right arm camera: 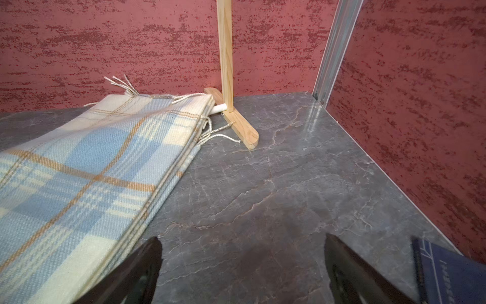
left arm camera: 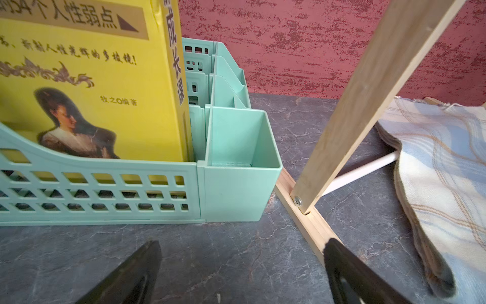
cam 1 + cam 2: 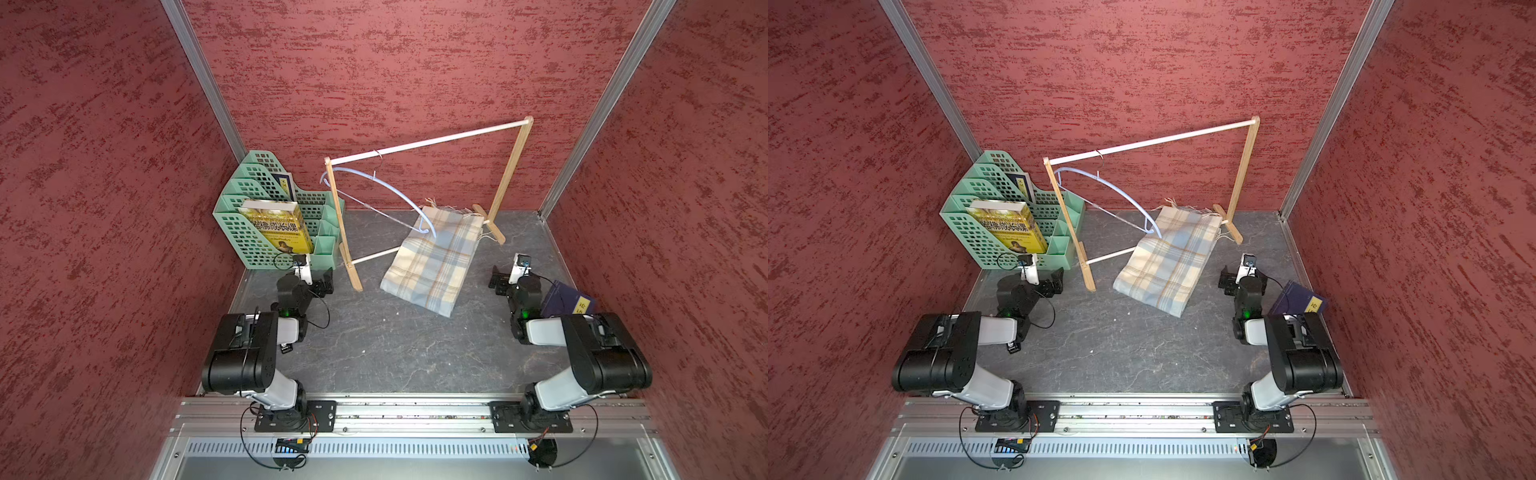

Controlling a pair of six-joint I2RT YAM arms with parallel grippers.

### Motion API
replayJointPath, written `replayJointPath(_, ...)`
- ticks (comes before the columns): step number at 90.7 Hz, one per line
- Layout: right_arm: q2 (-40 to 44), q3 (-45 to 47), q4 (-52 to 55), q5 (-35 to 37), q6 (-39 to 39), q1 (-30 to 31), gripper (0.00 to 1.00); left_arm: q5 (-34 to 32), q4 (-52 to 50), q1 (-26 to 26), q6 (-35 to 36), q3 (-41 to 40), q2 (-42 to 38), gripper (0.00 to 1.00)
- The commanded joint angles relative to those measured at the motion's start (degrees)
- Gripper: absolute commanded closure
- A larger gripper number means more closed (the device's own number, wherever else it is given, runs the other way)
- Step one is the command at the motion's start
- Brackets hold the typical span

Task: Hang the scarf on the hanger
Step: Adjust the scarf at the center of the board.

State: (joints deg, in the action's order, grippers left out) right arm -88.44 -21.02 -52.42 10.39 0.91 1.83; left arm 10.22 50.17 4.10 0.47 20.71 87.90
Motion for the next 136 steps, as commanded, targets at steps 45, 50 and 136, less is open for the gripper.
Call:
replayJointPath(45, 0.2, -0.4, -0.6, -0.9, 0.2, 0.1, 0.02, -4.0, 0.4, -1.3, 0.5, 1.2, -0.2, 0.0)
replayJointPath(50, 0.2, -0.5, -0.5, -0.8, 0.3, 0.2, 0.02, -3.9, 0.4, -1.4, 0.5, 1.2, -0.2, 0.0)
replayJointPath(136, -16.4, -53.5, 79.4, 17.9, 18.2, 35.3, 0.01, -23.7, -58.1, -26.3, -7.0, 36.2, -2.8, 0.0)
